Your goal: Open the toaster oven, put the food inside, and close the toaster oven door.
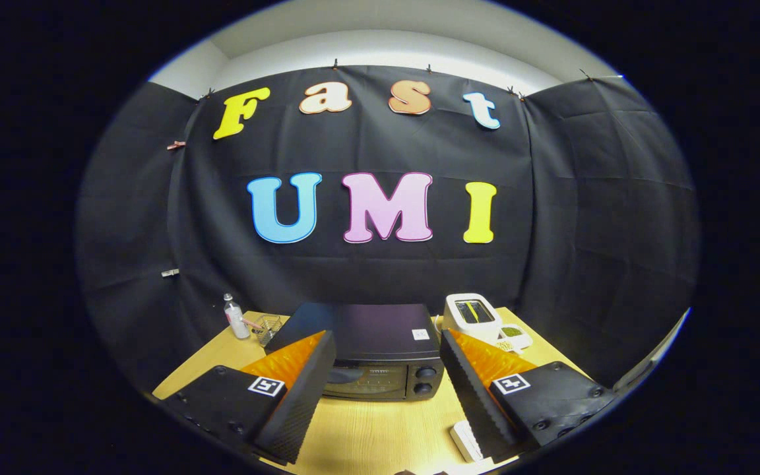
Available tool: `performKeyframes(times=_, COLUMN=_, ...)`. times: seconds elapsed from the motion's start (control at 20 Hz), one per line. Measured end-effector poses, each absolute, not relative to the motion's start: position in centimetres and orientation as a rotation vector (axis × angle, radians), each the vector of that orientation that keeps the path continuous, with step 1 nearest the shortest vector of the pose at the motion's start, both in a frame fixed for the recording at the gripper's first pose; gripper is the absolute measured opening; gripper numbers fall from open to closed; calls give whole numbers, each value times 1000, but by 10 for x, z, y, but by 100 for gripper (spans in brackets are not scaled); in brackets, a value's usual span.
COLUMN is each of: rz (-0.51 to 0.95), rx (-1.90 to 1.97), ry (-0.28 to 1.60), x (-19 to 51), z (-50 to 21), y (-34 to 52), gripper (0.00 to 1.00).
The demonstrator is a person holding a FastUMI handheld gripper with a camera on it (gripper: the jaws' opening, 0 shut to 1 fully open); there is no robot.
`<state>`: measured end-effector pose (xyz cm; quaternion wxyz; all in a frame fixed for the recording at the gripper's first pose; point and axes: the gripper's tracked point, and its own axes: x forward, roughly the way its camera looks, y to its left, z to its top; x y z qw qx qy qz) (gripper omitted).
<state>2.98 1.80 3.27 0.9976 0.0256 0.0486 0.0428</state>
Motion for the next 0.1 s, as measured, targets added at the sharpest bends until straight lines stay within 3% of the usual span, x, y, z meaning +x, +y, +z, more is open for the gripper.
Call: performKeyframes(times=0.1, rz=88, rx=56, ry=94, x=26, z=37, y=14, gripper=98)
